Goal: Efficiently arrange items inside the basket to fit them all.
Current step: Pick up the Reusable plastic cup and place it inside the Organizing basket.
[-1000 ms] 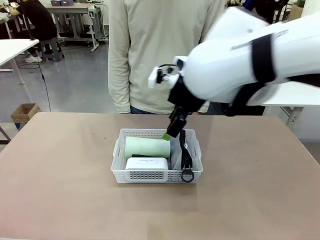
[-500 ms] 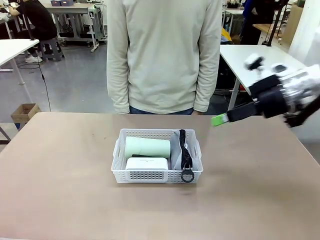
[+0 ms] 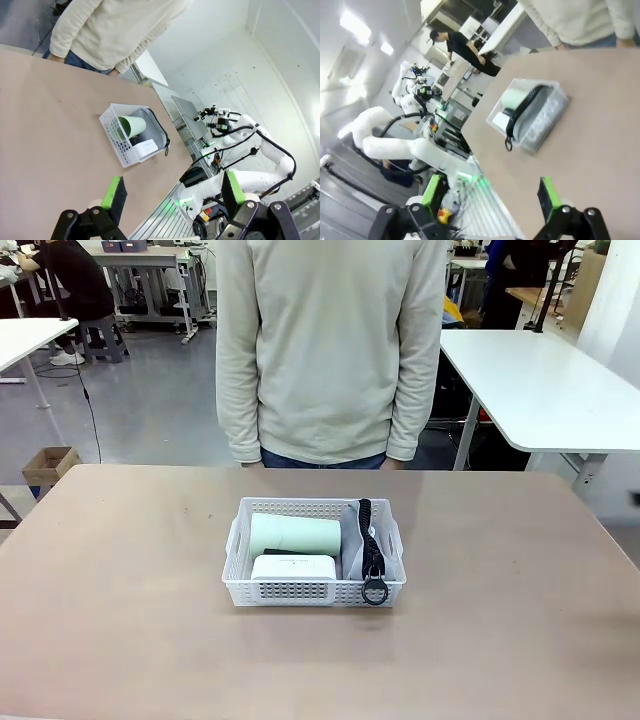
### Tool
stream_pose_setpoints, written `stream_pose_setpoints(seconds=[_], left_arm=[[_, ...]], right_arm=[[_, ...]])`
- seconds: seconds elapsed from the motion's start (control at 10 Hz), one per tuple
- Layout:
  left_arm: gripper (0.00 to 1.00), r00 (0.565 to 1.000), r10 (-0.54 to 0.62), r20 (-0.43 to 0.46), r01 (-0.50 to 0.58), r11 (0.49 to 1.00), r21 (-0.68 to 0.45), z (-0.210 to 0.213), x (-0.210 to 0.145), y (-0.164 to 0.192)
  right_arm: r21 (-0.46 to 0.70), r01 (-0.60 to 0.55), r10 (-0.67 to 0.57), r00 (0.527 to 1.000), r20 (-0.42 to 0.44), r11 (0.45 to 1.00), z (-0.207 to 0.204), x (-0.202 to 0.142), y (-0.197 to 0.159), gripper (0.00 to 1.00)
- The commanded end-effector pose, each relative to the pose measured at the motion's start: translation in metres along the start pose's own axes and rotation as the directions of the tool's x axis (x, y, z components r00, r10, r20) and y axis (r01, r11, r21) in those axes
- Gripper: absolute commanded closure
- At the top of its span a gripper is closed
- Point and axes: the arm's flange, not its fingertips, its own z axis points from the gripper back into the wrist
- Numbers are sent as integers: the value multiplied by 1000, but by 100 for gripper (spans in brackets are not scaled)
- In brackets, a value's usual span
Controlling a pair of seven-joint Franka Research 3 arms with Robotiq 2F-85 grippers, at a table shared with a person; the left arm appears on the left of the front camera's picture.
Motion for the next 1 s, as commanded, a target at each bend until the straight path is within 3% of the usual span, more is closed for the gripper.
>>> stream_pose_setpoints(seconds=[0.0, 0.2, 0.3, 0.9], left_arm=[[0, 1000, -20, 15, 21, 1000, -19, -1, 0, -1], [0, 1000, -20, 15, 21, 1000, -19, -1, 0, -1], [0, 1000, -20, 15, 21, 1000, -19, -1, 0, -1], [0, 1000, -20, 15, 21, 1000, -19, -1, 0, -1]], right_arm=[[13, 107, -108, 992, 68, 994, -11, -109, 5, 0], [-14, 105, -103, 991, 82, 994, -11, -113, -11, 0], [16, 121, -121, 990, 73, 993, 54, -58, -13, 0], [16, 121, -121, 990, 73, 993, 54, -58, -13, 0]])
